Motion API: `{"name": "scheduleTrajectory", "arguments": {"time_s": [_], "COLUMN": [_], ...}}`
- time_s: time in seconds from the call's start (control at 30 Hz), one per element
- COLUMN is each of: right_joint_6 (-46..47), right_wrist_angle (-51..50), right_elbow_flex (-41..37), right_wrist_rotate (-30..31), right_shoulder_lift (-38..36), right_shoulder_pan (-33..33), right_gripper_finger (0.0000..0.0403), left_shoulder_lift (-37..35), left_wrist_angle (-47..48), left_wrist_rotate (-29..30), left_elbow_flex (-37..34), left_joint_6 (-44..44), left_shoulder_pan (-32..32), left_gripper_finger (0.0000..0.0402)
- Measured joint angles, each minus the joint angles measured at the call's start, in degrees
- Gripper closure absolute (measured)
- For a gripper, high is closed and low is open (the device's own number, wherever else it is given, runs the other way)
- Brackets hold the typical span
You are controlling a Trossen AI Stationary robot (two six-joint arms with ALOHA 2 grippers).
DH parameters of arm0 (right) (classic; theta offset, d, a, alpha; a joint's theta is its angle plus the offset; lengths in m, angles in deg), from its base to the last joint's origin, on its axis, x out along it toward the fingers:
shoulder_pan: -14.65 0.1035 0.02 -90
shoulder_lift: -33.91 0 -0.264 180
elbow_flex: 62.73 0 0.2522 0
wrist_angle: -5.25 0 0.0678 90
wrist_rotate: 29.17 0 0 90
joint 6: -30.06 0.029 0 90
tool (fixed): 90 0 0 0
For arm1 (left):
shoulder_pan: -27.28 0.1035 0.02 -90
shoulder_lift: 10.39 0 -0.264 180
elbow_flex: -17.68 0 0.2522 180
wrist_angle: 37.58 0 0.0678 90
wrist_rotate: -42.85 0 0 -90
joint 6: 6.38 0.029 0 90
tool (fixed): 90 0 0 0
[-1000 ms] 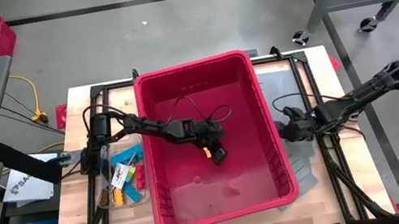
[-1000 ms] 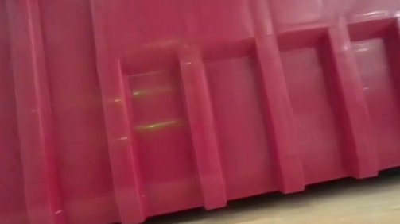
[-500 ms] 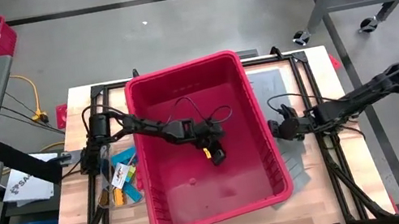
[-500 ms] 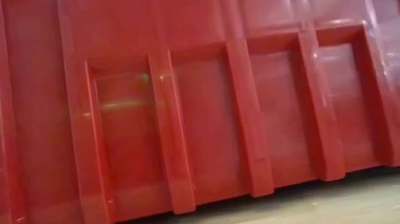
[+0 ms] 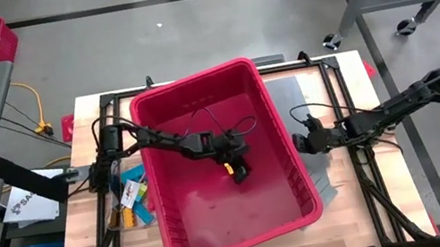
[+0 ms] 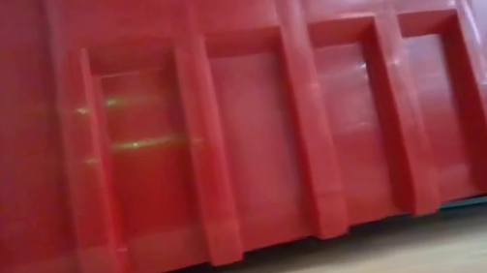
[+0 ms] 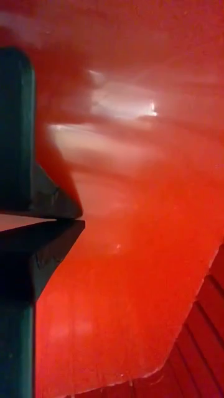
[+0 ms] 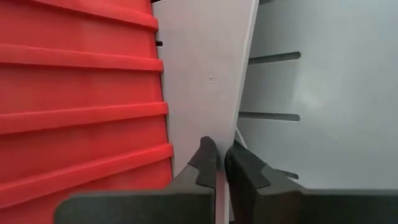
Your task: Sort Items/Unsort Items
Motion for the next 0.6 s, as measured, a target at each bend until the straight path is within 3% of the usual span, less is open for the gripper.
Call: {"name": "scheduleTrajectory", "arguments": {"time_s": [0.3,0.43,0.6], "right_joint_6": [-2.90,-3.87,-9.44], "right_wrist_angle": [-1.83,-8.87,-23.61], "right_elbow_flex": [0.41,0.51,6.06], "right_wrist_rotate": [-2.01,-2.77,-4.87], "right_shoulder_lift": [-6.01,-11.18,-17.53], "right_shoulder_pan": [1.57,1.81,1.79], "right_gripper_finger": [0.0403,0.0403,0.0403], "left_shoulder_lift": [-9.58,-13.67,-20.00], "left_wrist_angle": [7.54,11.94,16.27], "left_wrist_rotate": [0.14,-0.72,-0.82], "left_elbow_flex": [-0.09,-0.07,0.04], "left_joint_6": [-0.78,-3.92,-6.94], "left_shoulder_pan": [0.04,-1.17,-2.68], "left_gripper_finger": [0.0317,0.0285,0.0261]}}
